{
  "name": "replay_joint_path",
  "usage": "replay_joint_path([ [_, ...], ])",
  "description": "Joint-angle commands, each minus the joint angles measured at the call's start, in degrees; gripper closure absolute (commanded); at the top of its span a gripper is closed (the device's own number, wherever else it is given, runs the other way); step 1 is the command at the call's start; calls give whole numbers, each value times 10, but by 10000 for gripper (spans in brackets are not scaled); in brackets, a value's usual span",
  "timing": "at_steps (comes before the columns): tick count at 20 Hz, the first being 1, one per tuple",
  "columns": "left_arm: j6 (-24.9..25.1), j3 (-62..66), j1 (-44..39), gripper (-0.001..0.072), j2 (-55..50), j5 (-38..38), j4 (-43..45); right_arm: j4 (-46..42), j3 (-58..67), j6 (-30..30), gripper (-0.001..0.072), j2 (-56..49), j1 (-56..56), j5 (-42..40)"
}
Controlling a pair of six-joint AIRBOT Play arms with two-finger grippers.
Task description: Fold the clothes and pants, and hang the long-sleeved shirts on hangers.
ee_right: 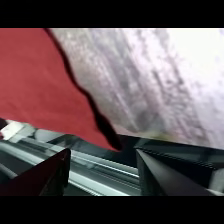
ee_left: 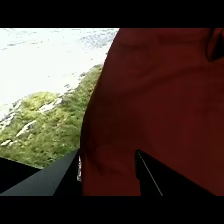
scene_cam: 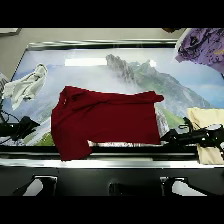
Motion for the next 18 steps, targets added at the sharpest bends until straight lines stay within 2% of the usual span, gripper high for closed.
replay_joint_path([
  [1, 0, -3, 1, 316, 2, -1, -1, 28, -26, -30, 233, 1, 4, -35],
  [5, -7, -4, 1, 314, 0, -10, -1, 21, -28, -21, 235, -2, 63, -74],
  [6, -6, -4, 1, 314, -2, -15, -1, 15, -28, -9, 277, -5, 80, -82],
  [8, 7, -6, 1, 314, -3, -20, 11, 3, -28, -3, 581, -6, 100, -89],
  [9, 20, -13, 4, 314, -3, -20, 16, 3, -28, -3, 684, -6, 100, -89],
  [15, 118, -126, 45, 313, -4, 7, -40, 3, -28, -4, 685, -3, 99, -83],
  [18, 127, -160, 39, 314, -13, 37, -57, 4, -28, -4, 685, 12, 99, -81],
])
